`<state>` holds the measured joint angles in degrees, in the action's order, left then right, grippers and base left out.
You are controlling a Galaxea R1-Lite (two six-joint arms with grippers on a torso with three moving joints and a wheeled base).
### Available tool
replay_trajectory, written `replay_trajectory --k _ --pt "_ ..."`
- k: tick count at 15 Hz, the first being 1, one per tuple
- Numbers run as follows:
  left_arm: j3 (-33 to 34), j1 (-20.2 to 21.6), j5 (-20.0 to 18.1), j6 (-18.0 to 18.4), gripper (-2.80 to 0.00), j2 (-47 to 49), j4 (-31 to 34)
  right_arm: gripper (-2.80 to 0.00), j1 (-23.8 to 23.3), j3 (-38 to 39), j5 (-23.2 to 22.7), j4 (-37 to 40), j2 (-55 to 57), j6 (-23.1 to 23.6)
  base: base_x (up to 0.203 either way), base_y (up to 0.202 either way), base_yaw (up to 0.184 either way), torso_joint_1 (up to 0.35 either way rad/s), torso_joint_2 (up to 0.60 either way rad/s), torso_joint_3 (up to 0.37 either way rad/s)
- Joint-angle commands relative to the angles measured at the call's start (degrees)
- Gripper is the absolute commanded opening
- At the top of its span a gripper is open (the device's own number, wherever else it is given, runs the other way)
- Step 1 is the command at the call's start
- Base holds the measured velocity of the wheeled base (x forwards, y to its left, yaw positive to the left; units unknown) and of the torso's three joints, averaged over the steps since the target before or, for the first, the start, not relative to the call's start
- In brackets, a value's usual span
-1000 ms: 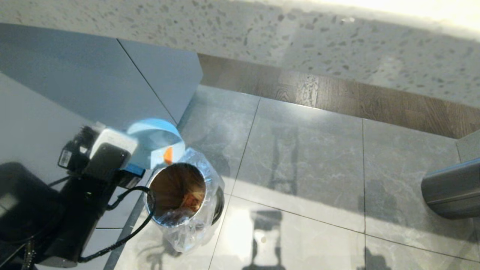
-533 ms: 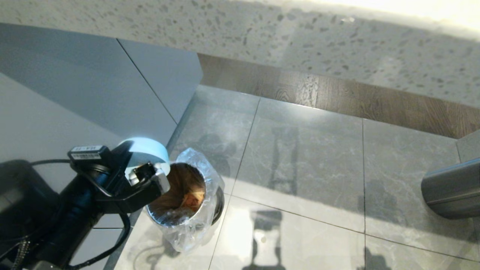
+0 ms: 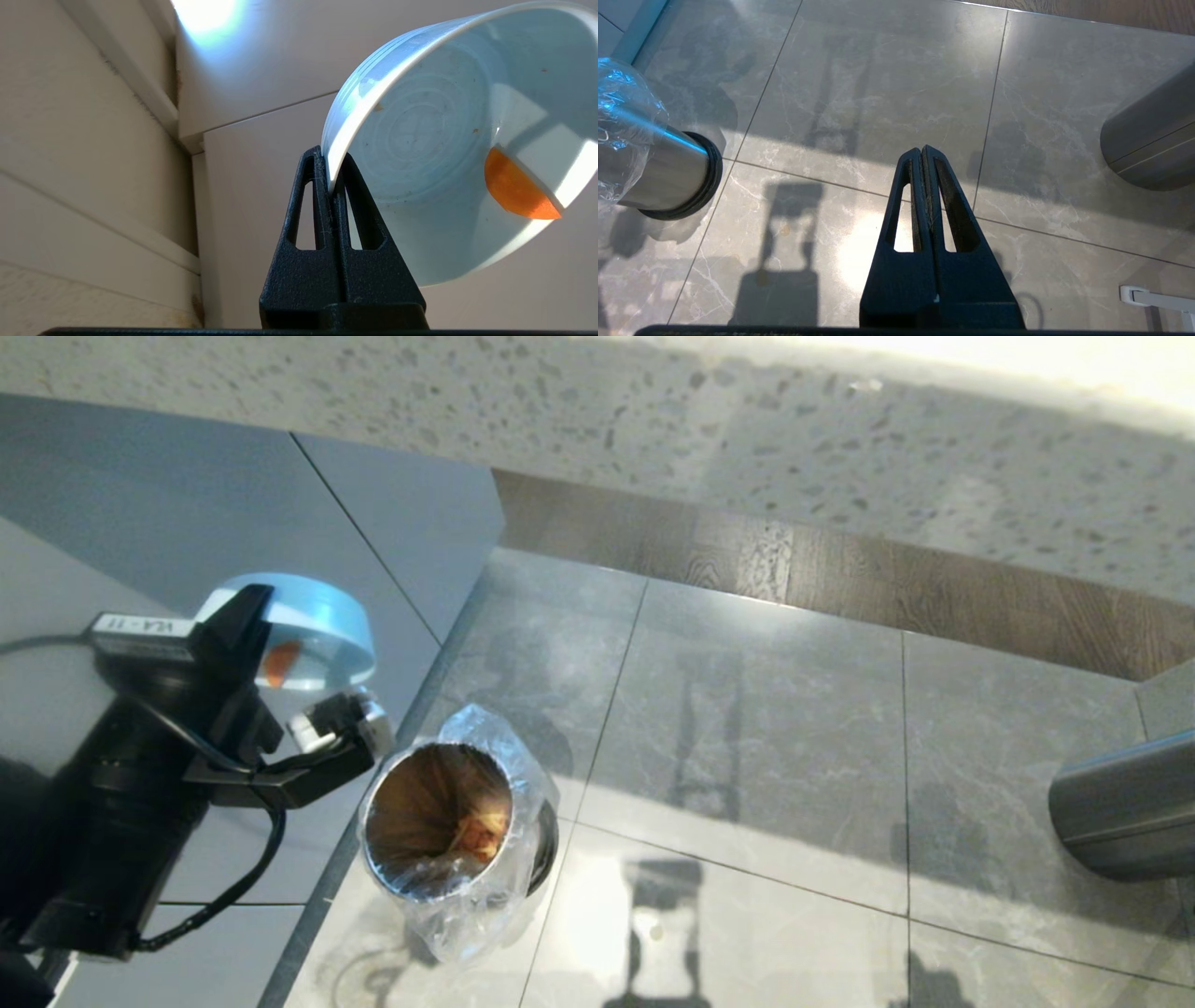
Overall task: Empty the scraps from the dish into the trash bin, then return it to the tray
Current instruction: Pour the leftover food from the bowl into the trash can
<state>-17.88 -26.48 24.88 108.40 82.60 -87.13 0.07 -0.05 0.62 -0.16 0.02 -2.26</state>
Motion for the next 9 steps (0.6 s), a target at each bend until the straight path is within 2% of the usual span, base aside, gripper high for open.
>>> replay_trajectory --k 1,4,9 --pt "-0.82 -1.69 0.09 0.15 -2.8 -1.55 -2.83 -2.8 0.01 0.04 -0.01 -0.02 -0.02 -0.03 0.0 0.0 0.0 0.0 0.0 0.0" --pt "2.6 -4.08 -0.47 -0.16 -2.8 -2.44 -2.83 -2.8 0.01 0.01 -0.01 -0.02 -0.02 -0.03 0.0 0.0 0.0 0.0 0.0 0.0" --pt "-1.9 -9.32 -4.48 0.75 -2.8 -3.3 -2.53 -2.8 0.01 0.04 -0.01 -0.02 -0.02 -0.03 0.0 0.0 0.0 0.0 0.0 0.0"
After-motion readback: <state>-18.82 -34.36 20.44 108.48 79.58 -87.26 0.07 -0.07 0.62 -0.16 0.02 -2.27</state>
